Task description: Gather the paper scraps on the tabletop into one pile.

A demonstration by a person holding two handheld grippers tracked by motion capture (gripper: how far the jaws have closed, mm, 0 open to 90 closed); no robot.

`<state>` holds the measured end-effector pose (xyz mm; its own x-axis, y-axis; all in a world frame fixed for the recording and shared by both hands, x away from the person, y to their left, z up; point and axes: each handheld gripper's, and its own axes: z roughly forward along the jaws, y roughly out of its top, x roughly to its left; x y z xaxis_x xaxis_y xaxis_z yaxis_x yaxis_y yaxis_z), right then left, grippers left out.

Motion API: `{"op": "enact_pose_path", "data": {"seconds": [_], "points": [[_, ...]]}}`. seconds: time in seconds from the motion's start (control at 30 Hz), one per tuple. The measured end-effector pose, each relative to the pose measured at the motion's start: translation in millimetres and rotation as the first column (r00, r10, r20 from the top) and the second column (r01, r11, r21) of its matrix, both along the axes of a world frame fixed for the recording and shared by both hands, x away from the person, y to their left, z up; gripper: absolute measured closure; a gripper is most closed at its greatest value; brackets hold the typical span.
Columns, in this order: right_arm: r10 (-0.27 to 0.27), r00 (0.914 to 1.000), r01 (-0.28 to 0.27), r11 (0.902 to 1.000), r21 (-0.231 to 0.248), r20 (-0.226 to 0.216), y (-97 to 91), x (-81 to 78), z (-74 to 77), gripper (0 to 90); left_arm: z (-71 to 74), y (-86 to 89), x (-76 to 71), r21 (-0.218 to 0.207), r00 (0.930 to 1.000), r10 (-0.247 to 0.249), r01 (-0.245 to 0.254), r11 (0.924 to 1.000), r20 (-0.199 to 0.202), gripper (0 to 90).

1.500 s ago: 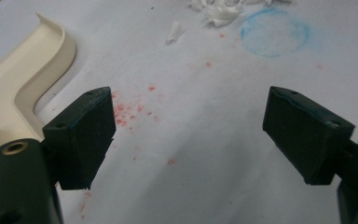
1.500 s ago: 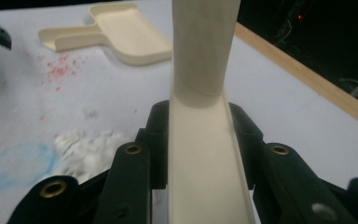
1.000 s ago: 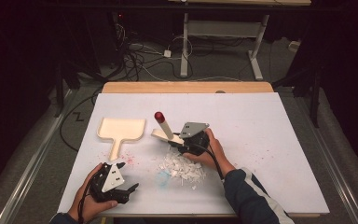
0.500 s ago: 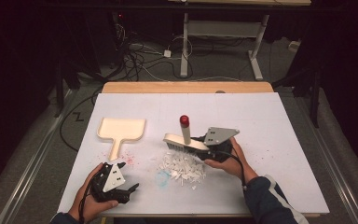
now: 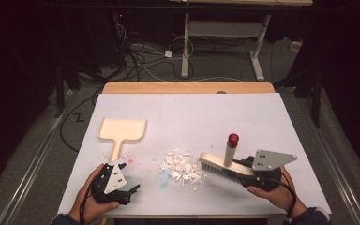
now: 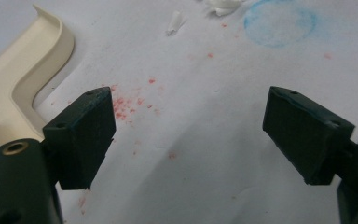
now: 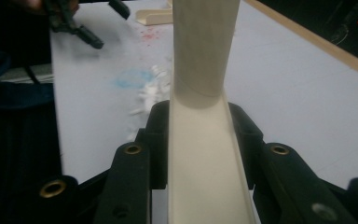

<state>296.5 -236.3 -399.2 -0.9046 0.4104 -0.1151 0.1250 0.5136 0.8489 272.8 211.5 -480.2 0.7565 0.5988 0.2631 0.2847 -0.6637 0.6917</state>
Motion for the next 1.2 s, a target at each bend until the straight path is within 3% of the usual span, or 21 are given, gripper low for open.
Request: {"op": "enact_pose_path", "data": {"seconds": [0.13, 0.3, 0.37, 0.67, 0.83, 0.9, 1.03, 1.13, 1.2], "points": [[0.041, 0.9980, -0.041, 0.9991, 0.012, -0.049, -8.5, -20.3, -8.5, 68.1, 0.7, -0.6, 0.1, -0.001, 1.0000, -0.001, 0.001, 1.0000, 0.004, 16.0], [0.065, 0.9953, -0.071, 0.9943, -0.080, -0.072, 0.1, -32.8, -23.1, 68.1, 0.0, -1.2, 0.7, -0.003, 1.0000, -0.006, 0.006, 1.0000, -0.007, 15.9], [0.076, 0.9935, -0.082, 0.9943, -0.068, -0.086, 4.0, -31.0, -27.0, 68.2, 0.1, -1.4, 1.1, 0.001, 0.9999, -0.013, 0.013, 0.9999, 0.003, 15.9], [0.049, 0.9987, -0.050, 0.9964, -0.069, -0.015, 41.9, -12.0, -35.5, 68.2, -1.6, -3.5, 1.9, 0.009, 0.9997, -0.022, 0.022, 0.9997, -0.007, 16.0], [0.036, 0.9993, -0.035, 0.9988, -0.034, 0.014, 60.0, -0.9, -31.2, 68.2, -1.9, -3.7, 2.3, 0.012, 0.9997, -0.023, 0.023, 0.9997, -0.008, 16.0], [0.044, 0.9990, -0.044, 0.9989, -0.014, 0.003, 61.6, -0.1, -26.4, 68.2, -1.8, -3.7, 2.1, 0.011, 0.9997, -0.024, 0.024, 0.9996, -0.007, 16.0], [0.013, 0.9999, -0.013, 0.9999, 0.003, 0.010, 50.9, -5.8, -15.3, 68.1, -1.0, -2.5, 1.5, 0.009, 0.9997, -0.023, 0.023, 0.9997, -0.004, 16.0], [-0.052, 0.9986, 0.052, 0.9982, 0.031, 0.004, 35.4, -8.5, -4.8, 68.1, -0.5, -2.3, 1.1, 0.008, 0.9997, -0.022, 0.023, 0.9997, -0.003, 15.9], [-0.126, 0.9918, 0.125, 0.9914, 0.038, 0.022, 26.4, -9.1, 0.8, 68.1, -0.5, -2.4, 1.2, 0.008, 0.9998, -0.022, 0.022, 0.9997, -0.003, 15.9]]}}
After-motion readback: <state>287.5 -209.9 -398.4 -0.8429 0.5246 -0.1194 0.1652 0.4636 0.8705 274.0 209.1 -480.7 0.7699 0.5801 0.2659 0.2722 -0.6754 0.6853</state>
